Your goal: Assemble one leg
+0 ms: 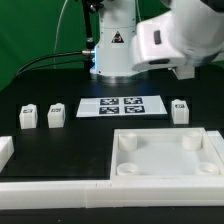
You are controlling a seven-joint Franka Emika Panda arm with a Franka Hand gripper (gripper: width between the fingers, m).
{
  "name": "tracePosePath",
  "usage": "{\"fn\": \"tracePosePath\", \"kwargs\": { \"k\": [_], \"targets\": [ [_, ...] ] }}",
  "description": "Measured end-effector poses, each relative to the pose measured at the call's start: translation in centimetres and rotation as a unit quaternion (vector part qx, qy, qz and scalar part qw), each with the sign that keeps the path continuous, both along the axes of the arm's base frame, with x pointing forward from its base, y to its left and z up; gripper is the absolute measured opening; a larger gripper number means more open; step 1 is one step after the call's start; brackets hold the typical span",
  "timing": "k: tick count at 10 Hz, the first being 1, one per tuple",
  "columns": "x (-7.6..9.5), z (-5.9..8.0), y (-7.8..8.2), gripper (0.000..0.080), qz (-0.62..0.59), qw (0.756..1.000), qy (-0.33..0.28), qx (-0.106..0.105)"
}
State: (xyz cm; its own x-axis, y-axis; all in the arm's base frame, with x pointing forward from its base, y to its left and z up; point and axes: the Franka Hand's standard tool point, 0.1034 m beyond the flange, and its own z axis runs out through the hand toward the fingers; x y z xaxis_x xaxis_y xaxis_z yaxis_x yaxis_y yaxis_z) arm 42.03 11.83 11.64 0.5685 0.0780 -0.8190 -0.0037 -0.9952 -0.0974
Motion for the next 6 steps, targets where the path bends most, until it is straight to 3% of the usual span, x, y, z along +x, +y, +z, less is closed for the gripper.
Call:
{"fn": "tracePosePath", "kwargs": {
  "k": [1,3,6],
  "targets": [
    [0.9,-0.4,0.2,0.0290,-0.006,0.998,-0.055,0.000],
    [0.7,0.0,0.0,0.0290,-0.014,0.991,-0.134,-0.005],
    [2.0,0.0,-0.2,0.0290,-0.023,0.961,-0.275,-0.004]
  ]
}}
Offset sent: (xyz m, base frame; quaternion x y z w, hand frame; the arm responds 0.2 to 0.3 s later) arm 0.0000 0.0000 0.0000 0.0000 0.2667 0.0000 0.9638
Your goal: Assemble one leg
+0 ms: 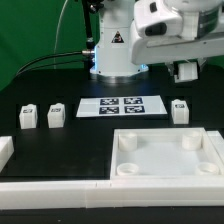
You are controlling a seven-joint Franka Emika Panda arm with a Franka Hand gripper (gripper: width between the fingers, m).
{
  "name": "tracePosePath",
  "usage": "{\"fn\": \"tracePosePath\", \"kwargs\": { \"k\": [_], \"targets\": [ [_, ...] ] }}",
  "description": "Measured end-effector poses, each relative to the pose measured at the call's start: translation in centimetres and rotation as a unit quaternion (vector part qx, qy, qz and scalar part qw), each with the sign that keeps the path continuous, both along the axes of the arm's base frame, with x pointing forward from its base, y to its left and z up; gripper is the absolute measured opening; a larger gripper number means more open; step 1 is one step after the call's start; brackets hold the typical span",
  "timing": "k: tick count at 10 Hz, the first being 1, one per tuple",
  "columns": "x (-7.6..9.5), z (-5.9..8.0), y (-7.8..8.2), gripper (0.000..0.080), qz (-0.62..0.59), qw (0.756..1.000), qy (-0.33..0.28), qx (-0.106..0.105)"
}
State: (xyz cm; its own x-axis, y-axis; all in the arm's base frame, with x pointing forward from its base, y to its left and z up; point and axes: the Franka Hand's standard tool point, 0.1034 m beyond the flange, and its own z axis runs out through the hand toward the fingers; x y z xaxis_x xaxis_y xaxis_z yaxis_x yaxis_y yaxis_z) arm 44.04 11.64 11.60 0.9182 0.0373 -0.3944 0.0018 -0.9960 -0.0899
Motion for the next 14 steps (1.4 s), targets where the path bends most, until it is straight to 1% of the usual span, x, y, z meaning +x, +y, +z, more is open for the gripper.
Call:
{"fn": "tracePosePath", "kwargs": {
  "k": [1,2,3,4,5,7,8,9,10,14],
  "targets": [
    [1.0,0.7,-0.3,0.0290,0.009,0.999,-0.034,0.004],
    [2.6,1.5,-0.8,0.0290,0.018,0.996,-0.083,0.006],
    [3.7,2.2,-1.2,0.0290,0.024,0.993,-0.118,0.009],
    [5.2,2.6,-1.7,0.0290,0.027,0.985,-0.171,0.011],
    [6.1,2.8,-2.2,0.0290,0.033,0.979,-0.202,0.012],
    [9.1,3.4,-2.7,0.0290,0.045,0.956,-0.290,0.014],
    [11.0,4.0,-2.7,0.0290,0.056,0.933,-0.355,0.014],
    [12.1,4.3,-2.6,0.0290,0.070,0.905,-0.419,0.011],
    [11.4,3.6,-2.7,0.0290,0.069,0.903,-0.423,0.010],
    [11.5,3.5,-2.5,0.0290,0.068,0.905,-0.420,0.011]
  ]
}}
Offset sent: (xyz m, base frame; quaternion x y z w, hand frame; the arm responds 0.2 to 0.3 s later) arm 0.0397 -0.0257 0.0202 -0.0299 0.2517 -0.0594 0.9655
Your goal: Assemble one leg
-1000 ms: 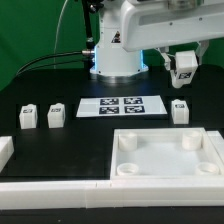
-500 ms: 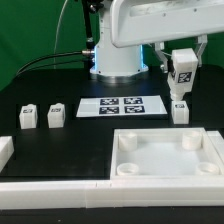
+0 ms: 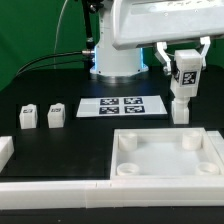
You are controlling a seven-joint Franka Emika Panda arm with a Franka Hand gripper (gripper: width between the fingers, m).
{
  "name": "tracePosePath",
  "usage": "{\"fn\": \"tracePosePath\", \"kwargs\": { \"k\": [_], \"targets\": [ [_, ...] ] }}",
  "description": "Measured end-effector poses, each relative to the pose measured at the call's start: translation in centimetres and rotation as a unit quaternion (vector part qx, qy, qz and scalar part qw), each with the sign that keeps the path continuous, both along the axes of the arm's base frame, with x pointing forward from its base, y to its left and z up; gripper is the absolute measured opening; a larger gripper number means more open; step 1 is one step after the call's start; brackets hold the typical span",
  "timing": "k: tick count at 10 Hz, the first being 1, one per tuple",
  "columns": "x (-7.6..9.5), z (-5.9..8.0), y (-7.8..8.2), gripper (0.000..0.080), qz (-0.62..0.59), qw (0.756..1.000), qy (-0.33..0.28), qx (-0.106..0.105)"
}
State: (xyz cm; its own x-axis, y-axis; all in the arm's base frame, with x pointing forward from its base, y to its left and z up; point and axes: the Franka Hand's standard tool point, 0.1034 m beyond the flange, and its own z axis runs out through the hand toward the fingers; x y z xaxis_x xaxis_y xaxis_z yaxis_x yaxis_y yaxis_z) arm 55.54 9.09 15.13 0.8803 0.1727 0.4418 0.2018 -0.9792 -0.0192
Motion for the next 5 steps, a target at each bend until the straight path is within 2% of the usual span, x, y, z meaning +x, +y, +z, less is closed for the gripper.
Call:
{"fn": "tracePosePath", "kwargs": {
  "k": [1,4,5],
  "targets": [
    [0.4,-0.4,0.6,0.0290,0.002,1.000,0.001,0.003],
    [2.9,-1.7,2.0,0.0290,0.007,1.000,0.009,0.010],
    [3.9,-1.7,2.4,0.0290,0.009,1.000,0.005,0.013]
  ]
}}
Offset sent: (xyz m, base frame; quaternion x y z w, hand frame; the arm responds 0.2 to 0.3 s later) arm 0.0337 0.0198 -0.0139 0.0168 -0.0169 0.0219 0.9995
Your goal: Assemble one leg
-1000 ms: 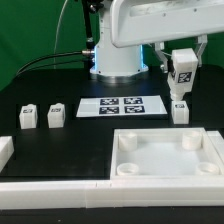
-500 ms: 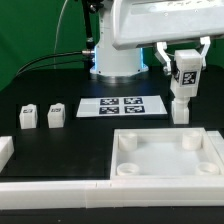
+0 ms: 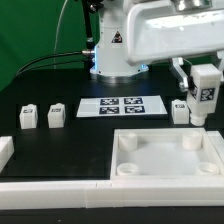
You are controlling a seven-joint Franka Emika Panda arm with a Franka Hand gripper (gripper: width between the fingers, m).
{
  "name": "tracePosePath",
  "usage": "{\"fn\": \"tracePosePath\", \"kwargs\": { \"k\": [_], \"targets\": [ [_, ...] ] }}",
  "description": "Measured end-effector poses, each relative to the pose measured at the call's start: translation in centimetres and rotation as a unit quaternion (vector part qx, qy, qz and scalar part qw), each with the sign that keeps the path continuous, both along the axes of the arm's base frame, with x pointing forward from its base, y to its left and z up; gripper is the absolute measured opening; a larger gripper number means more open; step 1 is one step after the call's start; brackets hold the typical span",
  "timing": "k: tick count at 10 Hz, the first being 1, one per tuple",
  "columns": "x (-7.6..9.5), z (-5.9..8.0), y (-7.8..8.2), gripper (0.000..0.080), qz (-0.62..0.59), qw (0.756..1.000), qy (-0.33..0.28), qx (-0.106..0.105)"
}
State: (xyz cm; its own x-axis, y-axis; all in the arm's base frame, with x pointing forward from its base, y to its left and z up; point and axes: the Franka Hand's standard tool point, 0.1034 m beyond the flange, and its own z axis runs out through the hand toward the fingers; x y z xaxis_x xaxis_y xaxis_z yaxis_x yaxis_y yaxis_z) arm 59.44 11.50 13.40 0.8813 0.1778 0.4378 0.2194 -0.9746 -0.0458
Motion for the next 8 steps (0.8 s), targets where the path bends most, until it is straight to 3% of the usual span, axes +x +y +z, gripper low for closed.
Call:
{"fn": "tracePosePath", "kwargs": {
  "k": [4,8],
  "targets": [
    [1.23,-0.69,-0.13,0.0290,0.041,0.999,-0.023,-0.019],
    [1.21,-0.77,-0.18,0.0290,0.040,0.999,-0.022,-0.019]
  ]
}}
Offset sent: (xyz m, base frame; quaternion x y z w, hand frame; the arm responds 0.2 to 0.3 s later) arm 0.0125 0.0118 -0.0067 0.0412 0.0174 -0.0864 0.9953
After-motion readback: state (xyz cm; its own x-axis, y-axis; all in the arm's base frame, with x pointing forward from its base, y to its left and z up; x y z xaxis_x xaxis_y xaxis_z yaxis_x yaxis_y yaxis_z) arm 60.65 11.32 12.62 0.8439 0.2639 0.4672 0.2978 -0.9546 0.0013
